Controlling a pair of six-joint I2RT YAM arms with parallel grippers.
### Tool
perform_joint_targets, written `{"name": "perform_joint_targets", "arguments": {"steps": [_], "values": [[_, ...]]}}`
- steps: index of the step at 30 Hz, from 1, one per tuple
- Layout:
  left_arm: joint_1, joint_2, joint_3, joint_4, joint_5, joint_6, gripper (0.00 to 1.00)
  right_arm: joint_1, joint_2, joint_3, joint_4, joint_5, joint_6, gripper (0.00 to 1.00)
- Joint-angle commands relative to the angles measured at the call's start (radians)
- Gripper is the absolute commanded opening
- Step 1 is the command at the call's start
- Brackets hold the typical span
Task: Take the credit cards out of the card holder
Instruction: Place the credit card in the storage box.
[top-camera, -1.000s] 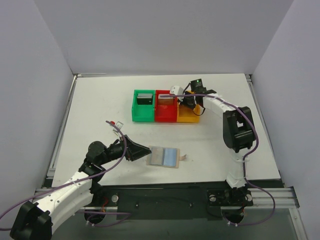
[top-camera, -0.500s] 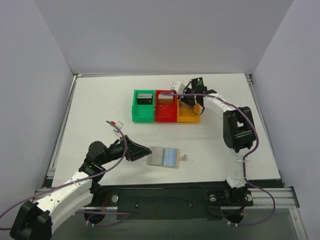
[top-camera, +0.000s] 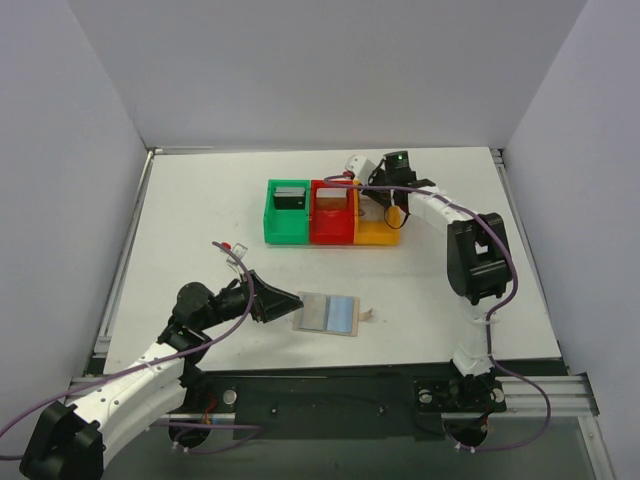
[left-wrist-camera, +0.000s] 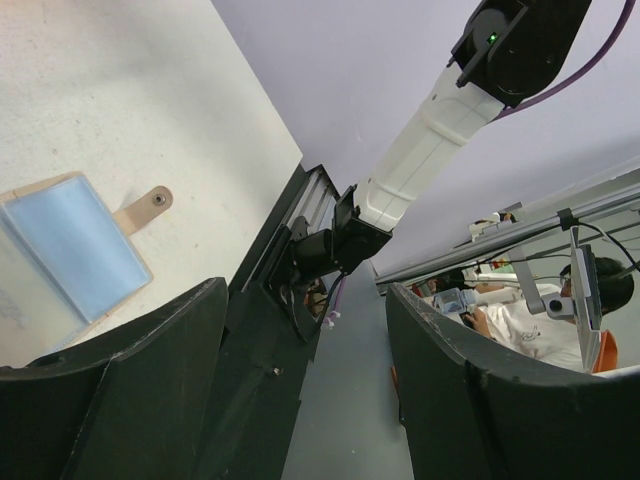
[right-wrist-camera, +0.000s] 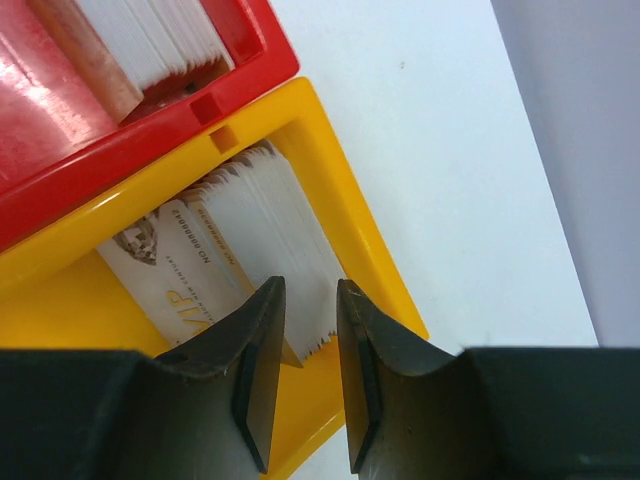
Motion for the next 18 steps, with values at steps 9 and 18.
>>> {"name": "perform_joint_targets", "arguments": {"steps": [9, 18], "values": [[-0.003, -0.063, 0.013, -0.032, -0.026, 0.033, 0.75, 0.06, -0.324, -0.119, 0.323, 0.172, 0.301, 0.27], [-0.002, -0.118, 0.067, -0.264, -0.129, 0.096, 0.8, 0.224, -0.667, -0.36, 0.172, 0.23, 0.776, 0.48]]}}
